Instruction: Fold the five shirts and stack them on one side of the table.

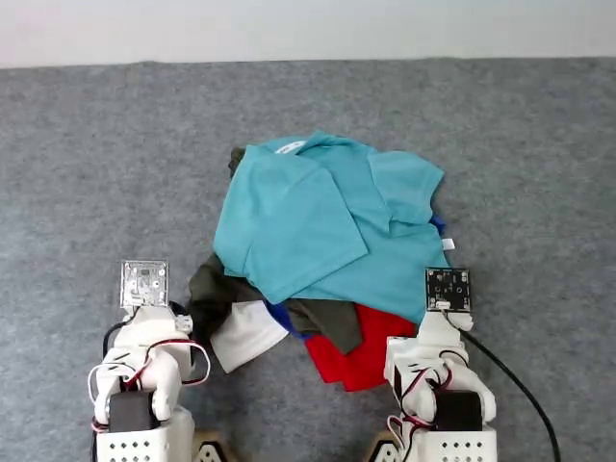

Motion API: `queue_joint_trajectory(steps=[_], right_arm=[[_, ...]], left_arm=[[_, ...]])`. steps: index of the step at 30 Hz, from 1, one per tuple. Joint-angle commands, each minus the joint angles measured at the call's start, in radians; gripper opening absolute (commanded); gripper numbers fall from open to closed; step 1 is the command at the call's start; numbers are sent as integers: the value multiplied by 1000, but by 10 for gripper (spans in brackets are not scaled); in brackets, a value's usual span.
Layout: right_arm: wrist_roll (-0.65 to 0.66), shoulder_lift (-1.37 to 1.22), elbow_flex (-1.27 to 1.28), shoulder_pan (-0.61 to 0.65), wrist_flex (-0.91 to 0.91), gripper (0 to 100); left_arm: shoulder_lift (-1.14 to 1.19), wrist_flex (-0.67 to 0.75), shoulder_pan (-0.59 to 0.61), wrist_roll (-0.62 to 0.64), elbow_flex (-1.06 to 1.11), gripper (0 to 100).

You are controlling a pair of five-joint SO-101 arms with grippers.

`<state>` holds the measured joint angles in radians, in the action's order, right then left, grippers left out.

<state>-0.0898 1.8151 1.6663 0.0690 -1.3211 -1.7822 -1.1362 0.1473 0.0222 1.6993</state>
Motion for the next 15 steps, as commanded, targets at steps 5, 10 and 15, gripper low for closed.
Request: queue_joint_trajectory(steps=[5,10,15], right_arm=[[8,-1,17,-15,15,9],[8,-1,17,-15,15,9],[8,-1,17,-15,15,9]], left_arm=[[6,-29,0,72,-188,8],[6,-103,0,68,-277,8],[8,-104,0,23,-367,8]])
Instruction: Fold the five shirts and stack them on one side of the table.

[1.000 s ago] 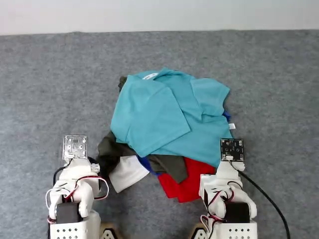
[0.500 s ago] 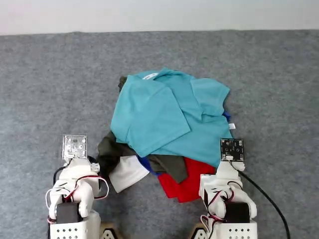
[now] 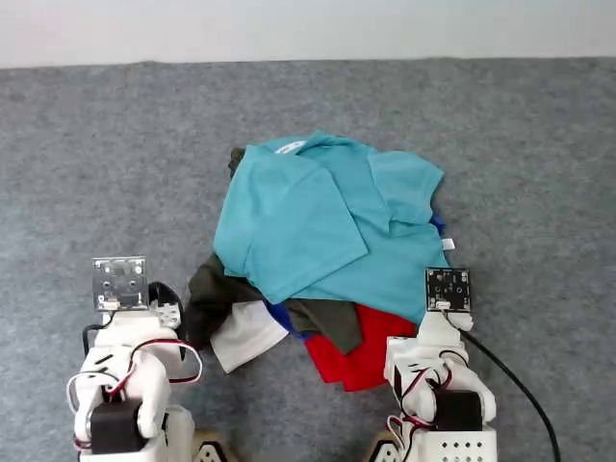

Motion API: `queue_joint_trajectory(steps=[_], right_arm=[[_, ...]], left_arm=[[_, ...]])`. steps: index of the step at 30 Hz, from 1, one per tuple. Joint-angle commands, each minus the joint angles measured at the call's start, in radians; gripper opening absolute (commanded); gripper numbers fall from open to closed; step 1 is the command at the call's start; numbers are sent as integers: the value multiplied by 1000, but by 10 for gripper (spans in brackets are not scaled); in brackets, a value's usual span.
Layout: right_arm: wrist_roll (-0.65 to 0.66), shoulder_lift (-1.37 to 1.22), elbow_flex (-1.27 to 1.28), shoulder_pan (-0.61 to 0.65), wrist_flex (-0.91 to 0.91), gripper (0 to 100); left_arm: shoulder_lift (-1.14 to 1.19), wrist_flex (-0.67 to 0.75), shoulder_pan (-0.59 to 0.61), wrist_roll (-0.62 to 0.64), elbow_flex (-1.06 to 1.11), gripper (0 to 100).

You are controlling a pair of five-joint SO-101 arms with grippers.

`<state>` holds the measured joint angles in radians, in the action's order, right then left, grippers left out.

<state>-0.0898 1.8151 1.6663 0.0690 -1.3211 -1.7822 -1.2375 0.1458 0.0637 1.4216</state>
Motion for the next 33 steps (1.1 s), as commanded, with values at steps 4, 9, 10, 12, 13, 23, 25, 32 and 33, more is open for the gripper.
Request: queue_joint_trajectory(steps=[4,9,10,12,13,23,25,32,33], right_arm=[[8,-1,17,-15,15,9],[8,-1,17,-15,15,9],[8,-1,17,-15,15,9],[8,-1,17,-15,15,9],[8,-1,17,-13,15,9],[5,-1,17,-12,15,9],[5,-1,17,-12,15,9],[38,-1,-14,-10,5,9],[87,-1,-49,-10,-1,9]], left_arm=[[120,-14,-11,-18,-254,8],[500,-95,-44,-14,-544,8],[582,-127,-49,-6,-610,8],[726,-196,-49,32,-746,8],[792,-230,-49,44,-809,8],[1088,-396,-51,35,-1204,9],[1100,-410,-51,-20,-1227,14],[1137,-443,-51,-60,-1241,64],[1149,-445,-51,-60,-1242,64]])
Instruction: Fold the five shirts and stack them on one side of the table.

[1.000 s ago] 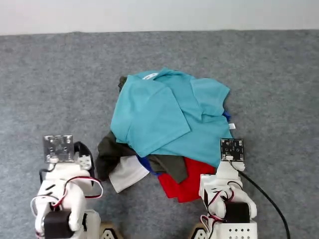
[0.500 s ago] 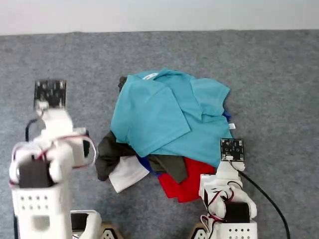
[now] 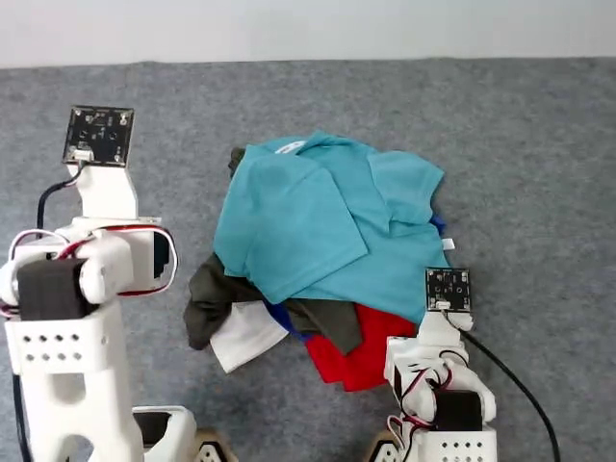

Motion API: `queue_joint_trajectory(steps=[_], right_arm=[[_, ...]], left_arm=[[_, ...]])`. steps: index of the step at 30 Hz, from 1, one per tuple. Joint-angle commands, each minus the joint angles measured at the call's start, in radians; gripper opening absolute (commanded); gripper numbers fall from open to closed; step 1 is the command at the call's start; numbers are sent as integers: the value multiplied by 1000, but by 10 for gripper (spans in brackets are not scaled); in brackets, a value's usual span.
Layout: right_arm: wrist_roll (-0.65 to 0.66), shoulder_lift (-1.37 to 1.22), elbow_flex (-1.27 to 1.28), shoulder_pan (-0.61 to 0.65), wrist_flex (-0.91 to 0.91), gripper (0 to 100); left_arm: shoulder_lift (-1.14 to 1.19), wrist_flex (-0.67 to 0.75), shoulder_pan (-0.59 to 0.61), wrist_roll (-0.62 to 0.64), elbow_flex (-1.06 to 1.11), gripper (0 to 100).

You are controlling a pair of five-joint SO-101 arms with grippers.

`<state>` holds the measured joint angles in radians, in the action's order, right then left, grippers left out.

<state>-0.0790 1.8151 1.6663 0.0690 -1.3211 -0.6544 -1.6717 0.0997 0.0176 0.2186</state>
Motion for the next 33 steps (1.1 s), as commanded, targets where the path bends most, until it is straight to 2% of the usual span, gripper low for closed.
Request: queue_joint_trajectory(steps=[1,6,9,11,15,19,24,28,33], right_arm=[[138,-1,-86,-12,-1,9],[516,-1,-295,-12,54,9],[624,-1,-407,-18,111,9],[649,-2,-460,-36,145,9],[597,-8,-545,-104,220,9],[582,-36,-614,-119,225,9],[571,-229,-770,-162,208,9],[428,-463,-962,-170,116,9],[288,-708,-1211,-170,-91,9]], left_arm=[[35,-11,-5,-14,-41,64],[78,-9,-58,-15,-42,64],[91,-9,-121,-15,-62,64],[94,-8,-153,-15,-93,64],[167,-32,-192,-15,-168,65],[308,-35,-198,-15,-292,65],[480,-69,-293,-15,-456,65],[588,-69,-359,-15,-532,65],[730,-71,-370,-18,-573,86]])
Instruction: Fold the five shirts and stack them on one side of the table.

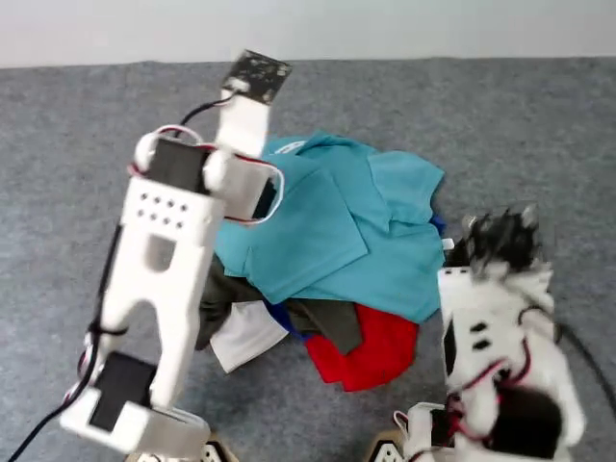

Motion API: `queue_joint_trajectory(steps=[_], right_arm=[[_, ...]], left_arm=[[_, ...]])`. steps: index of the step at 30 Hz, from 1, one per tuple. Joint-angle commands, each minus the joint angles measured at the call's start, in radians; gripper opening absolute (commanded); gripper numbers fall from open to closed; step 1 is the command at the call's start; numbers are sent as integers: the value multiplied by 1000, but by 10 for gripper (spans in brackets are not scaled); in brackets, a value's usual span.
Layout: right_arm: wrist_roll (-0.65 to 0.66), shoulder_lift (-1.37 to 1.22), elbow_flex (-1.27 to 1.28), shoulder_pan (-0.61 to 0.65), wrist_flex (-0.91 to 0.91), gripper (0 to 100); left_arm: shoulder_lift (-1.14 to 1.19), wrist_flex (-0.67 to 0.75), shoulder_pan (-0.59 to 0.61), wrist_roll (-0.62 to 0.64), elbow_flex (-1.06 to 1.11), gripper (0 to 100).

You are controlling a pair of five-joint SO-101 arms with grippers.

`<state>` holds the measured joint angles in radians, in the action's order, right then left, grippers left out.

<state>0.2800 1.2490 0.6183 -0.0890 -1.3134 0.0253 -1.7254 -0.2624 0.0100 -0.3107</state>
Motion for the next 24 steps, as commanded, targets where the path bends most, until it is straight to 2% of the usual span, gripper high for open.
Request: queue_joint_trajectory(steps=[1,5,10,15,24], right_arm=[[-89,-176,-199,-12,-139,9],[-124,-269,-292,-8,-271,9],[-120,-306,-307,-12,-358,9],[-118,-305,-305,-13,-401,9],[-117,-311,-305,-13,-406,9]], left_arm=[[77,-18,-8,-11,-44,114],[164,-20,-8,-38,-48,270],[236,-29,-6,-48,-44,340],[295,-23,-2,-130,-48,349],[565,120,-3,-135,-48,346]])
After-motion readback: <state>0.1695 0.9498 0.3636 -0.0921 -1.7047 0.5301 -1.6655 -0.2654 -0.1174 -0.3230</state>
